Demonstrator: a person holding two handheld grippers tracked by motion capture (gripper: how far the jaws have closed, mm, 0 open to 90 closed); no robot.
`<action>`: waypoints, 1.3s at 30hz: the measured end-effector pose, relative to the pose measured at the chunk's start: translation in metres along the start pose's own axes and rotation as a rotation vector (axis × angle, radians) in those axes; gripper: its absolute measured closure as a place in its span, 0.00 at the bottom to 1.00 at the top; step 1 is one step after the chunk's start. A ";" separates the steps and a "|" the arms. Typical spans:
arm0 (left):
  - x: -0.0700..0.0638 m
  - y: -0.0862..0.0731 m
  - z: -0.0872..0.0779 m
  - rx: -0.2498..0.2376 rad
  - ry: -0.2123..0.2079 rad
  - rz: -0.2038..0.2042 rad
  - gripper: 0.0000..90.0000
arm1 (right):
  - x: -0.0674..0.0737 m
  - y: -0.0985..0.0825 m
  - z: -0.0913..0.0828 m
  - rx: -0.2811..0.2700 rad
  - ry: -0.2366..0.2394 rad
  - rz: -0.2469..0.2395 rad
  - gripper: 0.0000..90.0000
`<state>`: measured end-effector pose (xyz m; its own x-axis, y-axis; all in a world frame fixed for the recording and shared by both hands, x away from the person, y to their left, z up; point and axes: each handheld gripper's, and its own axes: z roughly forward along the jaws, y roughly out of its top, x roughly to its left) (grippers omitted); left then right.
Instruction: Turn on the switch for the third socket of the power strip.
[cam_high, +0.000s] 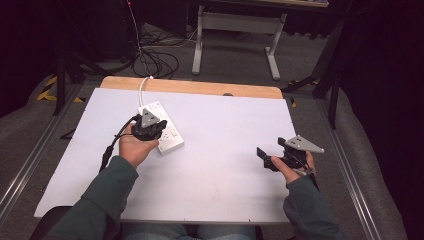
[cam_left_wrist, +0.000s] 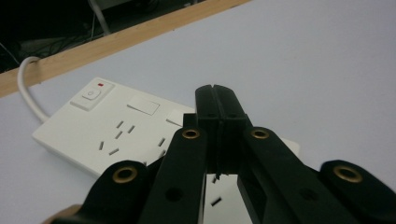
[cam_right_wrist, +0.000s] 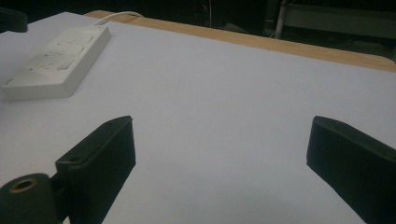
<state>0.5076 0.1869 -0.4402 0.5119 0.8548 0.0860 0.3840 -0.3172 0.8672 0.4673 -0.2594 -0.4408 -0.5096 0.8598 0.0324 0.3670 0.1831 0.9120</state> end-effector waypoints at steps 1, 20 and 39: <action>0.002 -0.001 -0.006 -0.007 0.000 -0.002 1.00 | 0.000 0.000 0.000 -0.001 0.000 0.000 0.09; 0.026 -0.018 -0.093 -0.173 0.041 -0.154 1.00 | 0.004 0.002 0.005 0.012 0.002 -0.020 0.09; 0.039 -0.034 -0.126 -0.233 0.108 -0.205 1.00 | 0.004 0.003 0.005 0.008 0.000 -0.016 0.09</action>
<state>0.4173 0.2830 -0.4049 0.3533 0.9335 -0.0611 0.2779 -0.0424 0.9597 0.4701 -0.2533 -0.4399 -0.5153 0.8568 0.0178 0.3650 0.2007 0.9091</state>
